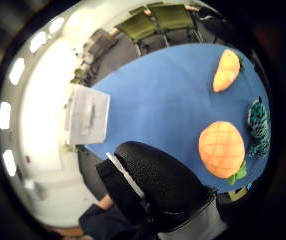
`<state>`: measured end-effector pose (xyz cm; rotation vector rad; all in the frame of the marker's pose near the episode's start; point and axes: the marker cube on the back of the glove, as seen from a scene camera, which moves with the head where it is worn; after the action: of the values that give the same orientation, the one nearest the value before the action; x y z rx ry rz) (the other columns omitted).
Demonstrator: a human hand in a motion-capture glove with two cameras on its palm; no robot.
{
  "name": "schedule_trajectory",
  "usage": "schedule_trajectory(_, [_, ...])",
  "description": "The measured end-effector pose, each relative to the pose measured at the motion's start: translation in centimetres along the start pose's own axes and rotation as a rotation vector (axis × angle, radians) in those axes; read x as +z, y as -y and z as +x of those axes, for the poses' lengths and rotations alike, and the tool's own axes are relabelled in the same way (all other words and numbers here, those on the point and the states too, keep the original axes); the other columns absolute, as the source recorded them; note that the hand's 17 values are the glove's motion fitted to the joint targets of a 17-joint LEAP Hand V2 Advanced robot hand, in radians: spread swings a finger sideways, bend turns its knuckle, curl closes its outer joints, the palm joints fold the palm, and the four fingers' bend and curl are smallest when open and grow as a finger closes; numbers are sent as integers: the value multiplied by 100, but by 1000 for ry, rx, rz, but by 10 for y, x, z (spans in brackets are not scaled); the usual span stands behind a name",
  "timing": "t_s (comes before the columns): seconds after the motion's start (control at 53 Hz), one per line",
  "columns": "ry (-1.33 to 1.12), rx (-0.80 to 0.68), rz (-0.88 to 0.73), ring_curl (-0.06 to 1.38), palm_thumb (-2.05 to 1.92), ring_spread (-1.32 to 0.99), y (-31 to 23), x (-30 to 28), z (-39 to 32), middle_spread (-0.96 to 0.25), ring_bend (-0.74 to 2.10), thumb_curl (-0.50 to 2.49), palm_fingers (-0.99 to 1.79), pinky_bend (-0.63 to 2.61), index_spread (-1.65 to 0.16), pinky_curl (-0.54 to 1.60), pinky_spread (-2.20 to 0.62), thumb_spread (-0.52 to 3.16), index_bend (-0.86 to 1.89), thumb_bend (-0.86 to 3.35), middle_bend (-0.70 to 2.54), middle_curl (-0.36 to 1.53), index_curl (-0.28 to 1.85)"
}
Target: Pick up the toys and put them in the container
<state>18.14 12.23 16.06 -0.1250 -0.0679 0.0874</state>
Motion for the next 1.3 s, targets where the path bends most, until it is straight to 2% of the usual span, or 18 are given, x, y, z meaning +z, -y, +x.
schedule_trajectory(0.264, [7, -3, -87, 25, -17, -35, -8, 73, 17, -14, 20, 6, -1, 45, -28, 34, -9, 102, 19, -11, 16, 32, 39])
schedule_trajectory(0.472, [15, 21, -195, 26, -13, -34, -13, 104, 26, -14, 18, 8, -7, 49, -28, 36, -8, 101, 18, -9, 15, 31, 41])
schedule_trajectory(0.585, [26, 28, -193, 25, -7, -32, -24, 109, 32, -14, 16, 11, -11, 63, -28, 39, -7, 99, 16, -6, 11, 28, 39])
schedule_trajectory(0.698, [49, 29, -167, 24, -1, -30, -29, 108, 35, -13, 15, 15, -4, 73, -30, 42, -7, 102, 28, -2, 8, 25, 43])
schedule_trajectory(0.755, [62, 25, -145, 21, 12, -31, -33, 106, 33, -13, 13, 19, 11, 73, -33, 41, -10, 112, 59, 5, 5, 21, 51])
schedule_trajectory(0.868, [47, -4, -84, 22, 27, -33, -35, 100, 29, -13, 22, 25, 34, 66, -32, 38, -14, 123, 81, 13, 21, 23, 59])
schedule_trajectory(1.038, [-31, -78, 40, 32, 50, -42, -40, 86, 22, -20, 59, 34, 70, 64, -29, 36, -24, 130, 66, 25, 34, 29, 64])
schedule_trajectory(1.095, [-40, -81, 36, 34, 54, -45, -35, 81, 24, -23, 69, 37, 79, 67, -29, 36, -27, 128, 56, 26, 36, 31, 64])
schedule_trajectory(1.113, [-42, -81, 27, 37, 55, -47, -32, 79, 25, -26, 75, 39, 99, 74, -29, 39, -32, 122, 50, 24, 45, 34, 63])
schedule_trajectory(1.227, [-47, -71, -26, 42, 61, -47, -10, 70, 29, -34, 90, 47, 116, 72, -30, 38, -41, 109, 36, 23, 58, 39, 65])
schedule_trajectory(1.302, [-38, -59, -20, 47, 63, -46, 5, 50, 25, -36, 98, 52, 126, 70, -30, 38, -45, 99, 38, 23, 72, 46, 70])
